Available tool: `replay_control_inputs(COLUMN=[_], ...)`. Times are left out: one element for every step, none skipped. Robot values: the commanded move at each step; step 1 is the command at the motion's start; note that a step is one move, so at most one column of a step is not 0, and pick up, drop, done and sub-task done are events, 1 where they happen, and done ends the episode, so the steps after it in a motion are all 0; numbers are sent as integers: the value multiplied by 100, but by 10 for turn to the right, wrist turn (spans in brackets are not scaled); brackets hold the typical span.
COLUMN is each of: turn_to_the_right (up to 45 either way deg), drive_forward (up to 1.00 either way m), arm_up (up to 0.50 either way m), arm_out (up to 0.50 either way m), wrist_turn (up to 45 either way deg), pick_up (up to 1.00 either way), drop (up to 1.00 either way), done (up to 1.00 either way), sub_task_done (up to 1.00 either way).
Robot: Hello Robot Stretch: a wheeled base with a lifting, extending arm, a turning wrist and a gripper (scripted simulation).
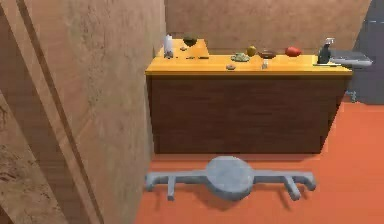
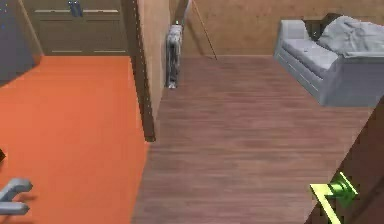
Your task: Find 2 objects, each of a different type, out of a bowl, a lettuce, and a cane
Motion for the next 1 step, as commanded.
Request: replay_control_inputs(turn_to_the_right=[450], drive_forward=[0], arm_up=[0], arm_out=[0], wrist_turn=[0], pick_up=[0], drop=[0], done=[0], sub_task_done=[0])
